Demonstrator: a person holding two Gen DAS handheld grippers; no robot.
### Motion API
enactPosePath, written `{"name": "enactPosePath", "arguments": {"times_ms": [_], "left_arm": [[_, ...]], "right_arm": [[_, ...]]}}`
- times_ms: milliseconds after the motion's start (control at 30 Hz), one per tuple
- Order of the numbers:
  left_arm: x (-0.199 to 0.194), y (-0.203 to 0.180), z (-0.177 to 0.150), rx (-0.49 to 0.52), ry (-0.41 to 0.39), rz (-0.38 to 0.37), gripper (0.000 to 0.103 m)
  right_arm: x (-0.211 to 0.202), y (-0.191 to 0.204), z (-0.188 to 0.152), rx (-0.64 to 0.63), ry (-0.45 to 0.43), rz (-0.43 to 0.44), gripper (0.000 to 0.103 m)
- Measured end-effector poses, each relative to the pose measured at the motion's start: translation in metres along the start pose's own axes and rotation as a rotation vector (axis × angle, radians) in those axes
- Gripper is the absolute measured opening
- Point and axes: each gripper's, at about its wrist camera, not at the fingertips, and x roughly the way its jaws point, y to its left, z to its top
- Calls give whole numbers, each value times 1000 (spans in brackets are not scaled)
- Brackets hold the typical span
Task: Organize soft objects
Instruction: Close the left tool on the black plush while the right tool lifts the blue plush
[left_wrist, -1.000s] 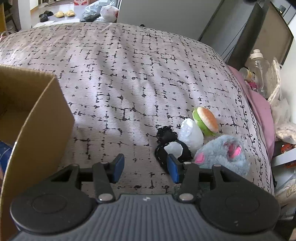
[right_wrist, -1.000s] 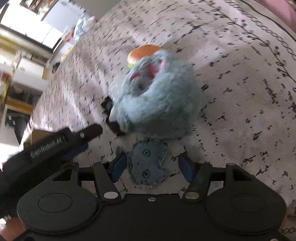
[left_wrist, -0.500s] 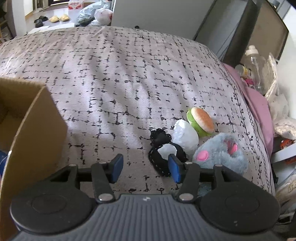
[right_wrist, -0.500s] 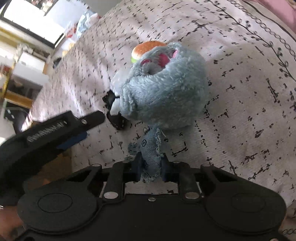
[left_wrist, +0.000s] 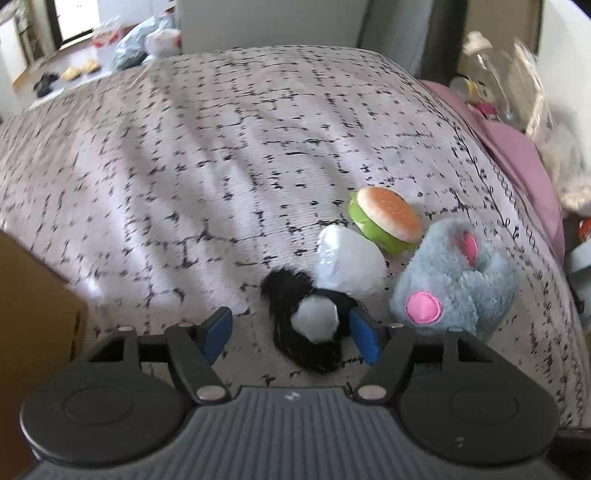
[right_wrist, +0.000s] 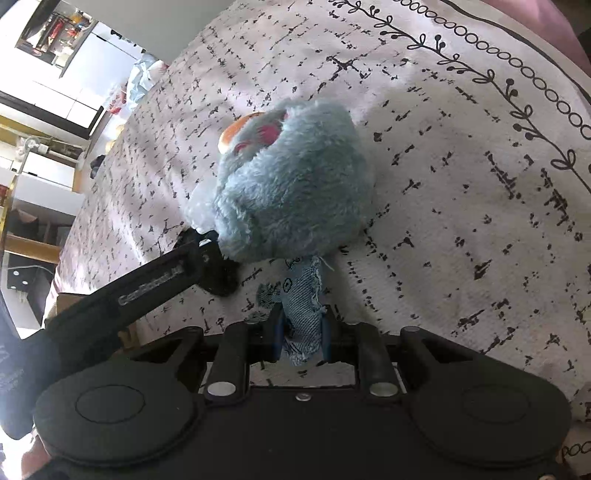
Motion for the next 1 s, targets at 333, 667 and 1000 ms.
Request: {"name": "enactPosePath", "arguments": {"times_ms": [333,667,1000], "left_arm": [[-1,-1,-2,3,-33,-7,41],[-25,7,-11,-50,-62,-29,22],[-66,10,-21,-78,-95,-50,21]], "right_arm": [[-3,0,0,2,-19,-15,20],[-16,-1,-3,2,-44,9,20],[-33,6,-6,-26,-57,56,20]]}}
